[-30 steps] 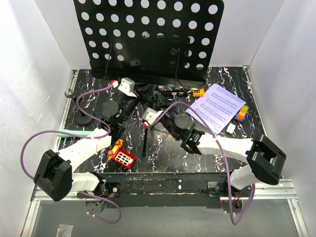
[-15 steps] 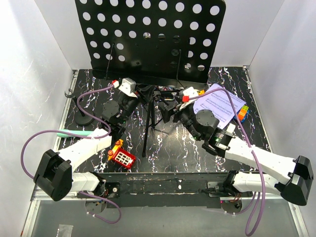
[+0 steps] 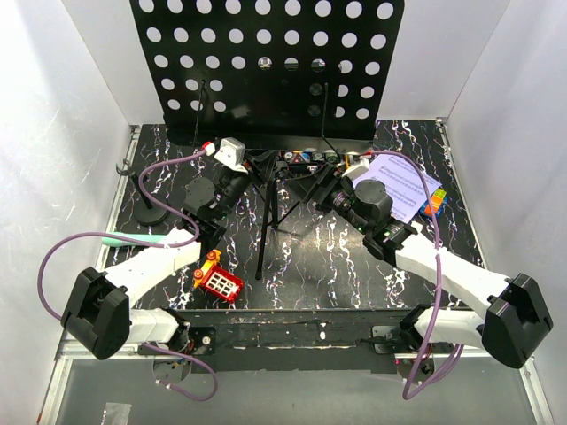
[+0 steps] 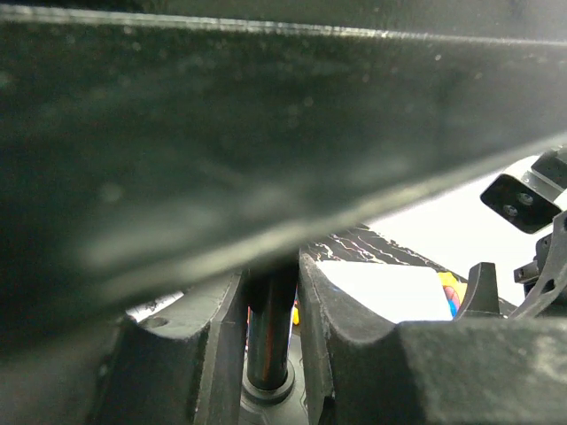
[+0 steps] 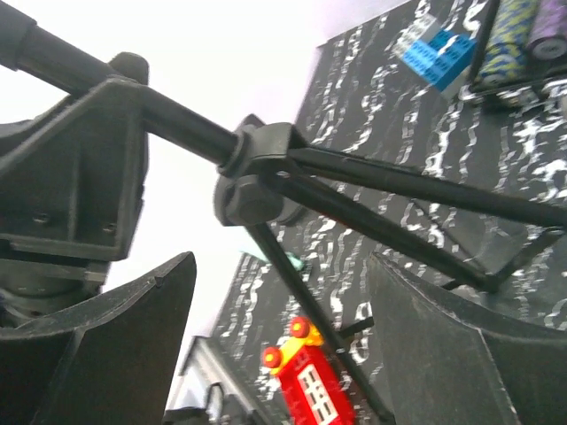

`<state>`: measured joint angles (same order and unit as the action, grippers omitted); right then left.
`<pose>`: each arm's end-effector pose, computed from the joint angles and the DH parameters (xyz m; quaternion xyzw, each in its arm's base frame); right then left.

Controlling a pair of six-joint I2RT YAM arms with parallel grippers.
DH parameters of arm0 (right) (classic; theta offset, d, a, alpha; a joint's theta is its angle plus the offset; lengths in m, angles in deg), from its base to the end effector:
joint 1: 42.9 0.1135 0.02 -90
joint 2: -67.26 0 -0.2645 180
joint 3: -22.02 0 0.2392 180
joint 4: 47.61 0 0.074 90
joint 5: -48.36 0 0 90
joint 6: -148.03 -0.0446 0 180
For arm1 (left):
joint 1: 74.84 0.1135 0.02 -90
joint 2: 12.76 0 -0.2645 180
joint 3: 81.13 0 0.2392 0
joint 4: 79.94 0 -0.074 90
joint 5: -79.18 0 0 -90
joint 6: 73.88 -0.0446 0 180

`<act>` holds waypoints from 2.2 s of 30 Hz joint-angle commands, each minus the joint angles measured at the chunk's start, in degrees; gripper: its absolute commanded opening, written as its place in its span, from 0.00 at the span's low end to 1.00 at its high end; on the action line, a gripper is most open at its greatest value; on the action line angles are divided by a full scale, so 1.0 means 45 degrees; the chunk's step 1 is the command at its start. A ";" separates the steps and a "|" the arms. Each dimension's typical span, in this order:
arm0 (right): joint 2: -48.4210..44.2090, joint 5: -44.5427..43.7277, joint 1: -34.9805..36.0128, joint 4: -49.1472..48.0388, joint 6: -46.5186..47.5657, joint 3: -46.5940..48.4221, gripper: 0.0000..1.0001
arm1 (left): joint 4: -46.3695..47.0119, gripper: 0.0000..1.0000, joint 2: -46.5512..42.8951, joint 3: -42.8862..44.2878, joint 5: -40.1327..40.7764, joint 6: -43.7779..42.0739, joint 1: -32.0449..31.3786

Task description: Pack up the instrument practice props

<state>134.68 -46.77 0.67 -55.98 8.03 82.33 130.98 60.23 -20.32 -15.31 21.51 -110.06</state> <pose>0.2014 0.1861 0.3307 0.0711 0.6957 0.4990 0.5118 0.2338 -0.1693 0.3540 0.1806 0.5543 -0.3032 0.7538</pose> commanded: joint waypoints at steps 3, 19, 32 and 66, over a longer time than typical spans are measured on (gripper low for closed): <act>0.0251 0.1486 -0.0580 -0.1786 -0.2872 0.0080 0.82 | -0.0999 0.00 -0.0244 0.0008 -0.0720 0.0502 -0.0200; 0.1971 0.2330 -0.0893 -0.1220 -0.3342 0.1565 0.67 | -0.1135 0.00 -0.0654 -0.0187 -0.0779 0.0482 -0.0219; 0.2557 0.2934 -0.1128 -0.1259 -0.3206 0.1956 0.53 | -0.1135 0.00 -0.0596 -0.0207 -0.0857 0.0541 -0.0239; 0.2147 -0.0499 0.2543 -0.1202 1.0735 0.0980 0.06 | -0.1272 0.00 -0.0068 -0.0070 -0.0584 0.1009 -0.0278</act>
<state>143.31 -49.13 6.11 -68.02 42.15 87.75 129.06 59.01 -20.41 -15.14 23.17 -110.09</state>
